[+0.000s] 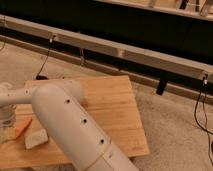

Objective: Place the pepper in the ceramic cup

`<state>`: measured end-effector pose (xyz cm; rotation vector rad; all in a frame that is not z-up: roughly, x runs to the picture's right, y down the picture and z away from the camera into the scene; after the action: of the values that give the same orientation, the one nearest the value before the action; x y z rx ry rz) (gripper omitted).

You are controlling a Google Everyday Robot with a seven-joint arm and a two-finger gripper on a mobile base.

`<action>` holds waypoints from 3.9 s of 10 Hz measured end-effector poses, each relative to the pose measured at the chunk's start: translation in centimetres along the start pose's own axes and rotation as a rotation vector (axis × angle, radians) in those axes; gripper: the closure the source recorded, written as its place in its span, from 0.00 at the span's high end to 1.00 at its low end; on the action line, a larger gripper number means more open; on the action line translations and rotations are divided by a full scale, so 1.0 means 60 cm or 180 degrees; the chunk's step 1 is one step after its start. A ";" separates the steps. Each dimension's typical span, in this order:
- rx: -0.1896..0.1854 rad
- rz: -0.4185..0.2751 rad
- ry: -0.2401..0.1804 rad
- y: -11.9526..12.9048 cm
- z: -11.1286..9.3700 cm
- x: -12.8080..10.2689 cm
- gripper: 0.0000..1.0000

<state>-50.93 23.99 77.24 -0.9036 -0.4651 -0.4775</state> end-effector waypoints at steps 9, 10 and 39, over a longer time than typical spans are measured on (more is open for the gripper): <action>0.0092 0.0022 -0.0016 -0.012 -0.026 0.004 0.48; 0.0096 0.0023 -0.0016 -0.012 -0.028 0.005 0.48; -0.0151 0.0022 -0.0028 0.032 0.012 0.026 0.35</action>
<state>-48.72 25.33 77.29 -0.9529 -0.4601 -0.4801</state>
